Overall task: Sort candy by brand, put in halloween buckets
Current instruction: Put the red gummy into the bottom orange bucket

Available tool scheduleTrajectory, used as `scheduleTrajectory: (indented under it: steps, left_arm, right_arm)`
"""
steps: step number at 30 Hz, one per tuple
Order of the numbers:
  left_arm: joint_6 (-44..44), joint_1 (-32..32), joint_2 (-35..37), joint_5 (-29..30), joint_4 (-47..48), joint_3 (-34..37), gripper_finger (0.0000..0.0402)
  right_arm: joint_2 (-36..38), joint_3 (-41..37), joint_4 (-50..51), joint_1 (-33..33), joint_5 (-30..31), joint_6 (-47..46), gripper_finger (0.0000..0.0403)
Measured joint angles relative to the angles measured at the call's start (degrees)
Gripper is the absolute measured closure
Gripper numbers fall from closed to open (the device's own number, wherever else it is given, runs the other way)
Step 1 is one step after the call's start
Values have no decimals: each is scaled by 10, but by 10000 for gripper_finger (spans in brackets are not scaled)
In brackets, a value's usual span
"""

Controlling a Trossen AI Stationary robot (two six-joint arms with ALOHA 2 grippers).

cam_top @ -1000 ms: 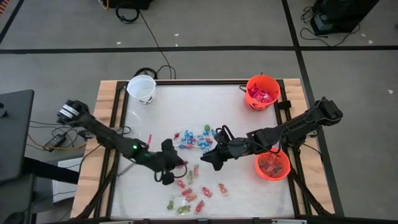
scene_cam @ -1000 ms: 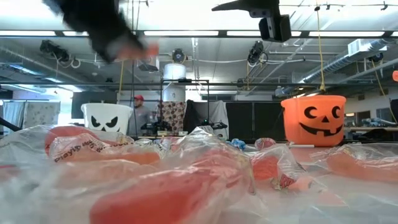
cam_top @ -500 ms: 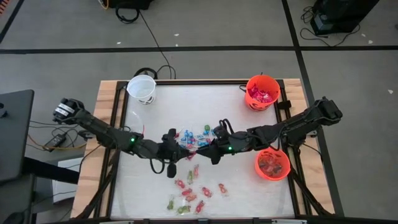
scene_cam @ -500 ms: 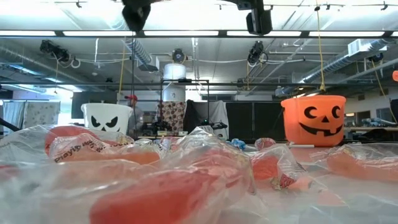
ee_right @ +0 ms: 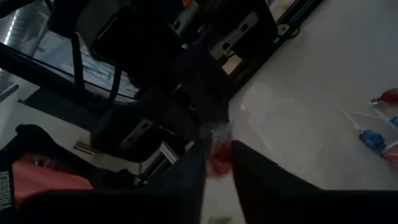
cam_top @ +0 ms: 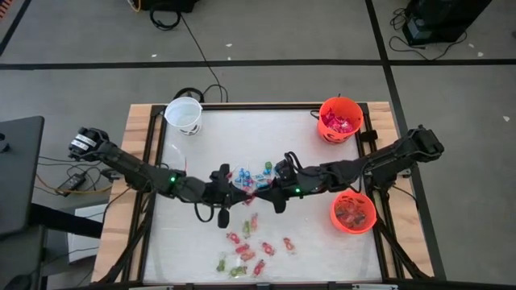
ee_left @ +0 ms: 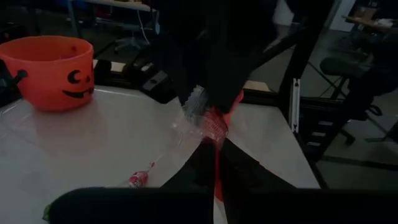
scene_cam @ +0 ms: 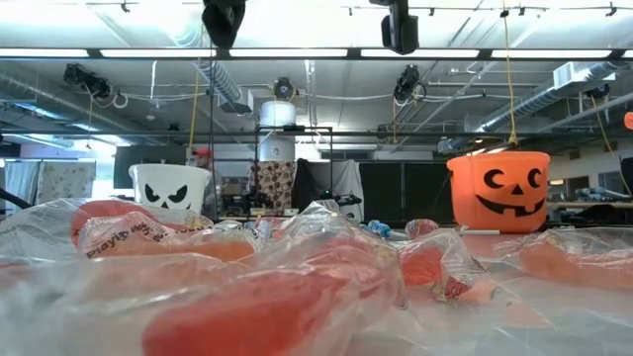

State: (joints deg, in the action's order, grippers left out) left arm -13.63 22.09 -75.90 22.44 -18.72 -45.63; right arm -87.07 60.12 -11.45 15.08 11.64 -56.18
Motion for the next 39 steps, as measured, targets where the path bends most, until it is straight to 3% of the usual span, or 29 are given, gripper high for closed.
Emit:
scheduleTrajectory:
  steps: [4,8,13,19,25,33,39]
  left_arm:
    - [-2,-3,0,-9,2,0,387]
    - [-26,-4,0,-8,5,0,378]
    - [-64,-4,21,-25,47,0,327]
    - [-100,-3,66,-33,161,0,269]
    - [-134,22,114,-47,273,0,255]
    - [-184,77,131,-2,376,0,254]
    - [-203,121,152,114,409,0,254]
  right_arm:
    - [0,0,4,-9,-7,13,391]
    - [0,0,17,-13,-3,9,396]
    - [1,1,54,-11,22,4,399]
    - [22,0,149,-3,43,-26,400]
    - [82,0,260,16,67,-50,401]
    - [187,0,424,68,87,-110,401]
    - [232,0,567,107,73,-189,401]
